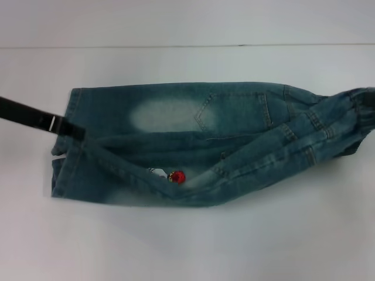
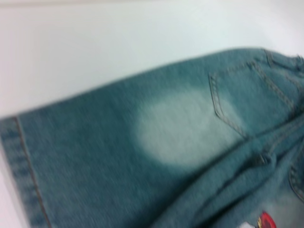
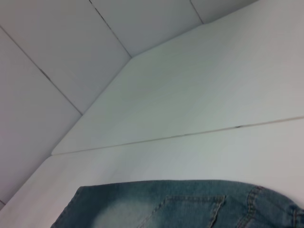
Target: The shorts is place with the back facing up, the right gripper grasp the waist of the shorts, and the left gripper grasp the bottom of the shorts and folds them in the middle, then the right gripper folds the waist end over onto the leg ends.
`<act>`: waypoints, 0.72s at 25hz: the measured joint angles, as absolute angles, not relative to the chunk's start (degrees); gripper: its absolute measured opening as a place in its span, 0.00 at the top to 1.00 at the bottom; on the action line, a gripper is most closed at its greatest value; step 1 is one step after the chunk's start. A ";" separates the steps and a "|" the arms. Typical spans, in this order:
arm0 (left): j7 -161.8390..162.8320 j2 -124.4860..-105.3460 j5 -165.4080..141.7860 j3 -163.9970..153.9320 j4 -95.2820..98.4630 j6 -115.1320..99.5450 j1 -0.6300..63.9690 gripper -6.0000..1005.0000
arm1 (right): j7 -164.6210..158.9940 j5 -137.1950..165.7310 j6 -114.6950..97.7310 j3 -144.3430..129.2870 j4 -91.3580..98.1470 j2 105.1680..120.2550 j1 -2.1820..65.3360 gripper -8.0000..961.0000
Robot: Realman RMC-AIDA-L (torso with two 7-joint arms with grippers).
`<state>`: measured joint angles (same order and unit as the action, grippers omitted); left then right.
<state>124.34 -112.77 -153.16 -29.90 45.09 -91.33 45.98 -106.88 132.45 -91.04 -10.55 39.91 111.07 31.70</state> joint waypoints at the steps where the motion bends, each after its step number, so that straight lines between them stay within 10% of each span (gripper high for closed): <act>1: 124.41 -112.76 -152.43 -29.64 45.38 -90.63 45.99 0.97 | -107.02 132.45 -90.82 -10.75 40.02 111.07 31.96 0.95; 18: 130.02 -112.45 -148.64 -29.12 47.51 -83.06 46.84 0.97 | -108.09 132.03 -80.87 -17.11 41.88 110.11 35.92 0.94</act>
